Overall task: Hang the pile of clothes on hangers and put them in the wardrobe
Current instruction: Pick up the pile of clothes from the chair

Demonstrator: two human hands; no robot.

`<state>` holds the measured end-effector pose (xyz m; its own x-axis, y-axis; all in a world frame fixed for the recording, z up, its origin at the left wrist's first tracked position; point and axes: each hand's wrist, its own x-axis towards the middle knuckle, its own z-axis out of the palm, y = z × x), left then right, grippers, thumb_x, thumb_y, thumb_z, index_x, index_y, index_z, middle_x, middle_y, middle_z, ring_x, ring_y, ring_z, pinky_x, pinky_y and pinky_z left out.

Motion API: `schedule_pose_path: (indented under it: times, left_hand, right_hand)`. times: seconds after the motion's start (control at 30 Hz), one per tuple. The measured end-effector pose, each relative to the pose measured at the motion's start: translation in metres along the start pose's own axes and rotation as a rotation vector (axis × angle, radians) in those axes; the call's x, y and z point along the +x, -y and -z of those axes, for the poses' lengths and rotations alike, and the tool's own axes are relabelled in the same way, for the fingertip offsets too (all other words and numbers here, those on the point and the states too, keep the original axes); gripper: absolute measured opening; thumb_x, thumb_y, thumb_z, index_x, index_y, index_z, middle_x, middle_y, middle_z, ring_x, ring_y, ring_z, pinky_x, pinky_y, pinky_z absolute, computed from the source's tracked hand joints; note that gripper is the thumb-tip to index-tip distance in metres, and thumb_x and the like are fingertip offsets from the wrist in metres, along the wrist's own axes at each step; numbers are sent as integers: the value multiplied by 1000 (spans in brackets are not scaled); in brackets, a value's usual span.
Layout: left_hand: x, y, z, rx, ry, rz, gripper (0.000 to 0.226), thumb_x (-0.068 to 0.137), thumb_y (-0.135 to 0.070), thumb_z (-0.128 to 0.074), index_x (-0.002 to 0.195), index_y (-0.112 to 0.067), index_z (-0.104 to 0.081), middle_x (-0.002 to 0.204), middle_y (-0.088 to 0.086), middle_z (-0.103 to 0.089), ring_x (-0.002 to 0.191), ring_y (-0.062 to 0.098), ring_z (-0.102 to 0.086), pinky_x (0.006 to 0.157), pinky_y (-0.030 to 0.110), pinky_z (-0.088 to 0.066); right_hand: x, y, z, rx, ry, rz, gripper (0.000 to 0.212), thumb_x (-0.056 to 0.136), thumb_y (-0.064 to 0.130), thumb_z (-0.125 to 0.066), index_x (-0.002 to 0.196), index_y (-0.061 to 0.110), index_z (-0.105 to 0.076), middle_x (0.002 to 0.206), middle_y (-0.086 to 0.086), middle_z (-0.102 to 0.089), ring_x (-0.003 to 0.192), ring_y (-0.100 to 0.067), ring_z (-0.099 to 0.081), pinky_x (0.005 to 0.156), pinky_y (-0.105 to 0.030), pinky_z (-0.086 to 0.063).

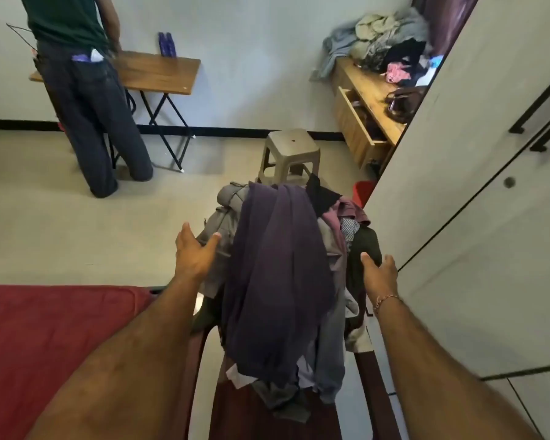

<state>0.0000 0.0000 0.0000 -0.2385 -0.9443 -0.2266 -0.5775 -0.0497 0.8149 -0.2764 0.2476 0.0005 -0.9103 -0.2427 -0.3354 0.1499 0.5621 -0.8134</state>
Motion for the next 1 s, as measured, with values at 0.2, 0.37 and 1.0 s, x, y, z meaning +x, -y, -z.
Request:
schedule_pose_path:
  times: [0.2,0.37,1.0]
  left_hand:
    - [31,-12,-37,-195,74,85,82,94,-50,-70,157,-20,-28,152,4,-49,132,30,-53,95,35,-45]
    - [35,0,-52,-115,-16,198,90,78,-72,-71,145,-18,-44,139,7,-59,125,34,-59,102,44,-51]
    - [0,11,-64,-432,105,537,74,68,-72,-75,111,-12,-68,104,7,-74,98,32,-68,93,47,-56]
  right_hand:
    - [78,-68,-46,294,258,-228,125,42,87,-83,146,27,-50,139,-3,-64,120,-30,-64,107,-55,-50]
    - [59,-44,-47,456,255,-288,128,37,75,-93,149,36,-43,131,1,-67,119,-29,-64,105,-55,-52]
    - [32,-20,-58,389,293,-374,43,90,55,-68,99,13,-70,101,-10,-73,93,-28,-69,86,-38,-58]
